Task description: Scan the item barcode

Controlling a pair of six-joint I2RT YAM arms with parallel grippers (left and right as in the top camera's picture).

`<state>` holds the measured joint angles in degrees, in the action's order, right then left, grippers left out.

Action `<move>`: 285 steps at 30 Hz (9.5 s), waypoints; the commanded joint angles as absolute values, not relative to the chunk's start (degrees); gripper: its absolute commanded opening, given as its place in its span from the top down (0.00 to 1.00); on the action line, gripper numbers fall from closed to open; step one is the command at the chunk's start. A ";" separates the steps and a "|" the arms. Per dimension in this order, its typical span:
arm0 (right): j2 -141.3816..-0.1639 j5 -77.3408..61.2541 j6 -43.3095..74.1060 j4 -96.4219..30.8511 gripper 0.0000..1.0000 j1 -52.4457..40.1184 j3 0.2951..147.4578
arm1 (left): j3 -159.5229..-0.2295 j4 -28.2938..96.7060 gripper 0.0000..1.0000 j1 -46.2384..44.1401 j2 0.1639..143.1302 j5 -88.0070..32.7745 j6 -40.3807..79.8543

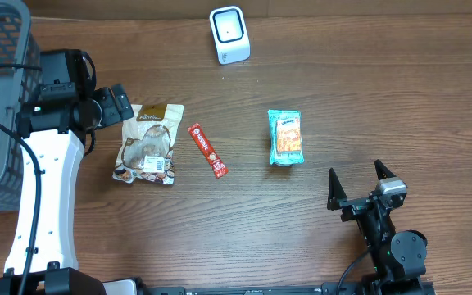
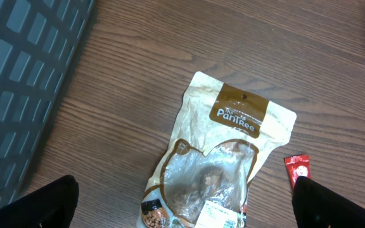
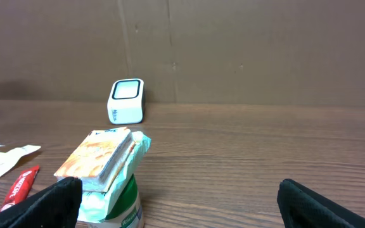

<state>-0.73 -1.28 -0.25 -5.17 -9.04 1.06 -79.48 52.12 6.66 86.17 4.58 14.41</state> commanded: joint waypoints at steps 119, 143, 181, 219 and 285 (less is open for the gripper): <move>-16.34 -7.22 9.41 -34.37 0.00 -8.93 46.74 | -79.83 52.07 0.01 7.11 86.48 4.89 13.28; -75.48 -37.69 11.66 -62.35 0.42 -12.12 86.21 | -79.83 52.07 0.00 7.09 86.48 4.89 13.28; -119.90 -4.84 35.83 -41.89 0.94 -45.91 85.84 | -79.83 52.07 0.00 7.09 86.48 4.91 13.28; -119.94 13.96 32.99 -39.46 0.95 -47.00 81.32 | -79.83 52.07 0.01 7.09 86.48 4.91 13.28; -129.29 9.63 42.19 -20.64 0.92 -48.71 90.08 | -79.83 52.07 0.00 7.09 86.48 4.91 13.28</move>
<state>-129.80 10.66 42.02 -17.80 -48.40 89.58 -79.46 52.14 6.66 86.17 4.58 14.41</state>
